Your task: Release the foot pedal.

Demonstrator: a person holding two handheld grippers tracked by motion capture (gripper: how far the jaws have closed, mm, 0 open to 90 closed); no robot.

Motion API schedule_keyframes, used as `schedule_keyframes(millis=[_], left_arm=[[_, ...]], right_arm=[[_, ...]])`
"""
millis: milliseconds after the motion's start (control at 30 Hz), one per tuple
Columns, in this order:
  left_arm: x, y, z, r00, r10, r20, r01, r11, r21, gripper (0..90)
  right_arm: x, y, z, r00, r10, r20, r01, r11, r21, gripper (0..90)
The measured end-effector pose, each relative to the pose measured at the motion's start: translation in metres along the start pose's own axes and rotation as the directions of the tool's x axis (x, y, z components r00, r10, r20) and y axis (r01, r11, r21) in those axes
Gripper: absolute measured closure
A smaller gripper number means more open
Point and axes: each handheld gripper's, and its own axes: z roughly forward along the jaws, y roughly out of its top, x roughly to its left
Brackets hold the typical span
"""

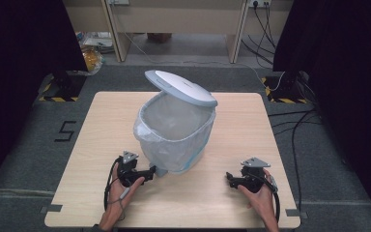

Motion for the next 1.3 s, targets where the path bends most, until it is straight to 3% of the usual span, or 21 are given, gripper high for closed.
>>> schedule_keyframes(millis=[300, 667, 867, 1033, 1300], left_arm=[[-0.002, 0.000, -0.003, 0.9998, 0.019, 0.007, -0.019, 0.9998, 0.000, 12.7], [-0.004, 0.004, -0.013, 0.9995, 0.014, 0.027, -0.013, 0.9987, -0.050, 14.2], [-0.006, 0.005, -0.014, 0.9993, 0.028, 0.025, -0.027, 0.9985, -0.048, 14.7], [-0.001, 0.004, -0.022, 0.9989, 0.005, 0.046, -0.002, 0.9986, -0.054, 14.9], [0.010, 0.000, -0.030, 0.9996, -0.003, 0.029, 0.004, 0.9987, -0.050, 14.9]], right_arm=[[0.000, 0.000, 0.000, 1.0000, 0.001, 0.000, -0.001, 1.000, 0.000, 15.0], [0.000, 0.000, 0.000, 1.0000, 0.000, 0.000, 0.000, 1.000, 0.000, 15.0], [0.000, 0.000, 0.000, 1.0000, -0.001, -0.001, 0.001, 1.000, 0.001, 14.7], [0.000, 0.000, 0.000, 1.0000, -0.001, 0.000, 0.001, 1.000, 0.001, 14.7], [0.000, 0.000, 0.000, 1.0000, -0.001, -0.001, 0.001, 1.000, 0.001, 14.7]])
